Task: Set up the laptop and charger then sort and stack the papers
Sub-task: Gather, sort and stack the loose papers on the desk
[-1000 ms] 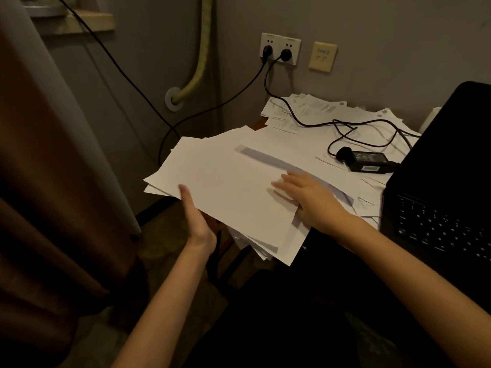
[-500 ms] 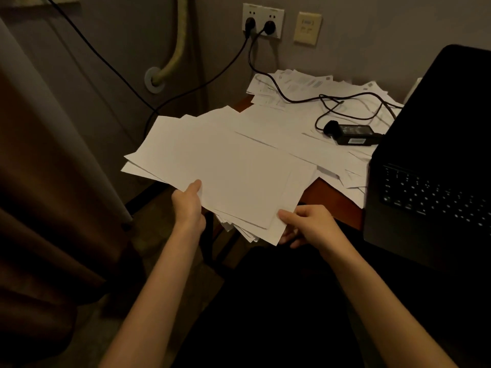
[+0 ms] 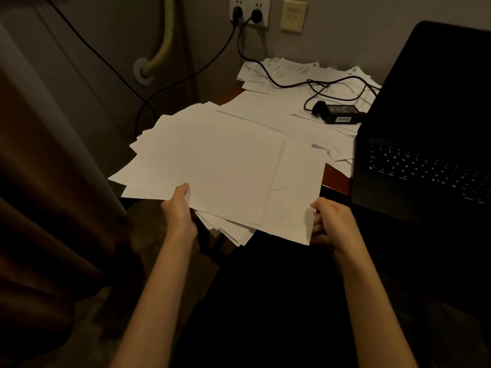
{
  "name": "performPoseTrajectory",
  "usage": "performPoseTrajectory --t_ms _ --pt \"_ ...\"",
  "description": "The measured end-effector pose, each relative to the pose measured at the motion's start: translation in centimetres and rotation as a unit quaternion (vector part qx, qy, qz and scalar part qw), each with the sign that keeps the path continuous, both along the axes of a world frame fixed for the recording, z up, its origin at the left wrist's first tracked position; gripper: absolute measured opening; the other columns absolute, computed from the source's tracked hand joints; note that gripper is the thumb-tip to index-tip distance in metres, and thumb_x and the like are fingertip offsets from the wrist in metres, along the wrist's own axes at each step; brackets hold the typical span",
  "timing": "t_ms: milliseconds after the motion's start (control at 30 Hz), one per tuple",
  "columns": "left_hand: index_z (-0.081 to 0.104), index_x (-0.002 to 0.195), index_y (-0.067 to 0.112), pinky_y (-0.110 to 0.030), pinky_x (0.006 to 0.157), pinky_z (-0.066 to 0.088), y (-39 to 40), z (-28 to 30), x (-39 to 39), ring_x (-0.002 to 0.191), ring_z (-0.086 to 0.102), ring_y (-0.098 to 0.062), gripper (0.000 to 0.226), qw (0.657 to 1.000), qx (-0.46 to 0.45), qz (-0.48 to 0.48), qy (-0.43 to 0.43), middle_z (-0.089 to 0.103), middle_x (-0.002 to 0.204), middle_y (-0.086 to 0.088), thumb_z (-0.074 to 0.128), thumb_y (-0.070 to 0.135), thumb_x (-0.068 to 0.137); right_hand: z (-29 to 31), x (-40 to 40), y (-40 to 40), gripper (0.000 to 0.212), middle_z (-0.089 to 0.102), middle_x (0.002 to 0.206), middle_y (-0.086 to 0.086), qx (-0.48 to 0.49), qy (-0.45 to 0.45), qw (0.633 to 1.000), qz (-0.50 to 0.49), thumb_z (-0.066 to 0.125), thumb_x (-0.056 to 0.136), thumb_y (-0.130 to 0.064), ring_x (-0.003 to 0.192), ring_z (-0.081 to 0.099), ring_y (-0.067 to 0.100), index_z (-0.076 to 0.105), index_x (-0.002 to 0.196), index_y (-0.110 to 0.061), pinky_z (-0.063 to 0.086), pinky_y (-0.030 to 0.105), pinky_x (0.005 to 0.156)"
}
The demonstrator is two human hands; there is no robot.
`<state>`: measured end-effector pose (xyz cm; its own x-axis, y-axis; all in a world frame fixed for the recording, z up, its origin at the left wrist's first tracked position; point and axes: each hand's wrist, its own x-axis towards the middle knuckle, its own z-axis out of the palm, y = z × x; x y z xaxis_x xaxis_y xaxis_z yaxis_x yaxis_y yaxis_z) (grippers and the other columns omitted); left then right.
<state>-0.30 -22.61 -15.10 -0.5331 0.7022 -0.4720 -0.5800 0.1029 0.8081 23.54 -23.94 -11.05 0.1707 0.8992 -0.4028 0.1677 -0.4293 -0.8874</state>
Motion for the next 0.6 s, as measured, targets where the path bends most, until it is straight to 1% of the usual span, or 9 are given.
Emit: performPoseTrajectory --t_ms 67,133,200,233,300,367,433,500,600 --pt "0.056 0.125 0.008 -0.029 0.072 0.053 0.1 -0.3 0.3 0.087 0.063 -0.018 0.037 1.0 0.0 -0.01 -0.017 0.063 0.104 -0.002 0.059 0.026 0.093 -0.2 -0.2 0.2 0.012 0.064 0.095 0.001 0.009 0.039 0.999 0.02 0.055 0.093 -0.025 0.086 0.061 0.018 0.063 0.095 -0.016 0.049 0.028 0.067" --pt "0.054 0.126 0.009 -0.032 0.079 0.052 0.3 -0.5 0.7 0.091 0.062 -0.02 0.041 1.0 0.001 -0.01 -0.029 0.061 0.113 -0.003 0.06 0.032 0.093 -1.0 -0.4 0.4 0.017 0.067 0.105 0.002 0.053 0.03 0.998 0.006 0.058 0.092 -0.018 0.093 0.064 0.018 0.065 0.105 -0.012 0.053 0.03 0.074" --pt "0.054 0.128 0.006 -0.031 0.078 0.052 0.3 -0.8 0.9 0.09 0.062 -0.02 0.04 1.0 0.003 0.0 -0.023 0.061 0.117 -0.006 0.057 0.029 0.095 -1.7 0.1 0.2 0.012 0.07 0.097 0.001 0.101 -0.031 0.993 -0.045 0.06 0.09 -0.016 0.088 0.066 0.017 0.068 0.099 -0.014 0.055 0.033 0.079" --pt "0.054 0.127 0.004 -0.031 0.077 0.052 0.4 -1.0 1.0 0.091 0.063 -0.021 0.038 1.0 0.002 0.003 -0.021 0.062 0.116 -0.007 0.056 0.026 0.096 -1.7 0.6 -0.3 0.009 0.069 0.088 -0.001 0.129 -0.066 0.987 -0.07 0.06 0.09 -0.016 0.082 0.065 0.014 0.068 0.094 -0.016 0.054 0.028 0.077" --pt "0.053 0.127 0.002 -0.031 0.077 0.052 0.4 -1.2 1.2 0.094 0.063 -0.023 0.036 1.0 0.001 0.01 -0.02 0.062 0.12 -0.009 0.055 0.022 0.097 -1.2 1.9 -1.2 0.008 0.062 0.069 -0.007 0.207 -0.144 0.959 -0.131 0.059 0.09 -0.015 0.066 0.057 0.004 0.065 0.084 -0.014 0.045 0.017 0.061" --pt "0.052 0.129 0.0 -0.03 0.078 0.052 0.4 -1.2 1.5 0.094 0.062 -0.023 0.037 1.0 0.006 0.014 -0.024 0.059 0.126 -0.01 0.055 0.02 0.097 -0.5 3.2 -1.8 0.016 0.054 0.062 -0.006 0.272 -0.179 0.923 -0.207 0.058 0.09 -0.015 0.059 0.049 0.004 0.06 0.076 -0.006 0.038 0.022 0.057" --pt "0.051 0.129 0.0 -0.029 0.074 0.053 0.3 -1.0 1.8 0.086 0.063 -0.021 0.037 1.0 0.011 0.013 -0.026 0.06 0.121 -0.007 0.056 0.018 0.096 0.3 4.2 -1.6 0.017 0.053 0.064 -0.005 0.316 -0.149 0.895 -0.278 0.058 0.09 -0.015 0.059 0.047 0.005 0.058 0.075 -0.007 0.039 0.024 0.062" --pt "0.052 0.125 0.003 -0.029 0.073 0.052 0.2 -0.8 2.1 0.077 0.062 -0.016 0.033 1.0 0.014 0.011 -0.023 0.062 0.106 -0.002 0.057 0.016 0.096 1.2 4.7 -1.0 0.02 0.051 0.064 -0.007 0.342 -0.114 0.869 -0.338 0.058 0.091 -0.015 0.056 0.045 -0.001 0.054 0.071 -0.016 0.039 0.022 0.063" --pt "0.055 0.122 0.002 -0.03 0.08 0.051 -0.1 -0.5 2.2 0.084 0.063 -0.019 0.029 1.0 0.013 0.011 -0.01 0.062 0.097 -0.001 0.057 0.011 0.095 2.8 4.4 -0.2 0.035 0.037 0.059 -0.006 0.372 -0.029 0.845 -0.384 0.054 0.094 -0.016 0.046 0.037 -0.002 0.037 0.063 -0.017 0.035 0.019 0.053"
